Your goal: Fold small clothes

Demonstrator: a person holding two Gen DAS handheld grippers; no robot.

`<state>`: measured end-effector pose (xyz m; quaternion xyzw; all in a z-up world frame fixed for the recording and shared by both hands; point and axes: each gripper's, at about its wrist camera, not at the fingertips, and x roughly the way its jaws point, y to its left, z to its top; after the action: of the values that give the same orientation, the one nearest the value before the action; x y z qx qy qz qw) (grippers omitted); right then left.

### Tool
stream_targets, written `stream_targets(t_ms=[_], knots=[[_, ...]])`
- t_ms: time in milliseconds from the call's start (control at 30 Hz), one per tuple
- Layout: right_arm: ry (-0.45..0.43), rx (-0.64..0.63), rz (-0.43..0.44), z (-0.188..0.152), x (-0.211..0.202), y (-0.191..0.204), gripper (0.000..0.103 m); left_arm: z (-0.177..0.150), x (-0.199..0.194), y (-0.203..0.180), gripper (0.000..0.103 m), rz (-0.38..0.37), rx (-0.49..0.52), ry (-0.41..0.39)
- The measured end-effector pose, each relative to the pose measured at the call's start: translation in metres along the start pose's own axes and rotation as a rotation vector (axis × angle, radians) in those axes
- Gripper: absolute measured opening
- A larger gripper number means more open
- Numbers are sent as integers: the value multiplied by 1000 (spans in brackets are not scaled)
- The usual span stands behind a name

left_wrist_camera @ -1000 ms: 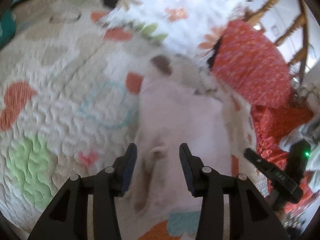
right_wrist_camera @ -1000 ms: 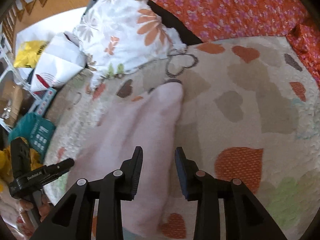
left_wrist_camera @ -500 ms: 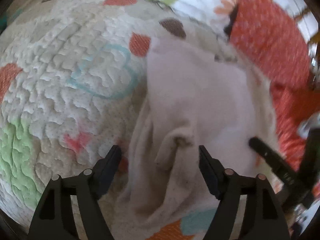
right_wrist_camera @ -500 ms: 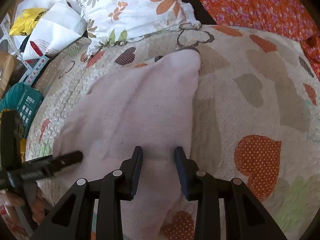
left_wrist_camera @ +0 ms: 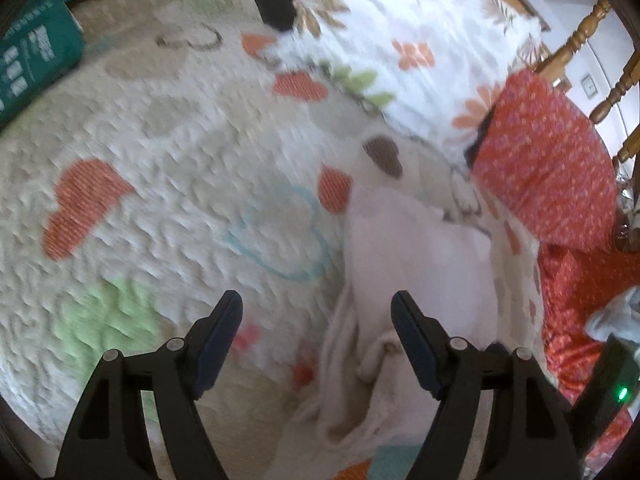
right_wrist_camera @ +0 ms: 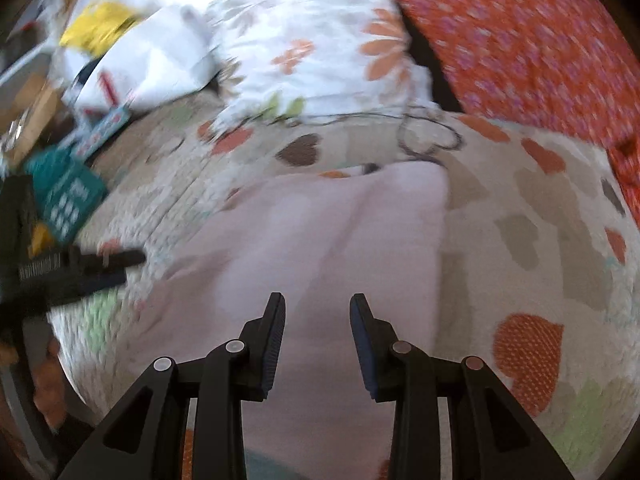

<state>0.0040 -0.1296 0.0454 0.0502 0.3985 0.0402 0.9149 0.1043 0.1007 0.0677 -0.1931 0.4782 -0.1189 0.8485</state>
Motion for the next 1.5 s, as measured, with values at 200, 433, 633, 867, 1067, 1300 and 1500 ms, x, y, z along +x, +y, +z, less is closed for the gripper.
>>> stream_targets(t_ms=[200,433,633,867,1067,1300,1500], knots=[[60,-198,-100,-25,28,44,50,7,-41,6,80,99,36,-184],[14,-184,-36,0,14,78,50,3,-92,4,89,256,107,-454],[108,-303,-38,-30,47,141,50,-7,-140,9,103,305,90,-654],[87,-452,-49,-80,-13,141,50,-34,-188,-3,103,372,156,-827],[68,-303,-172,-83,-64,56,59,-72,-199,1,103,114,152,-745],[23,-79,-237,-85,-88,-9,67,-99,-143,-21,103,62,249,-466],[2,141,-158,-76,-71,-49,30,-104,-112,-30,103,85,258,-376]])
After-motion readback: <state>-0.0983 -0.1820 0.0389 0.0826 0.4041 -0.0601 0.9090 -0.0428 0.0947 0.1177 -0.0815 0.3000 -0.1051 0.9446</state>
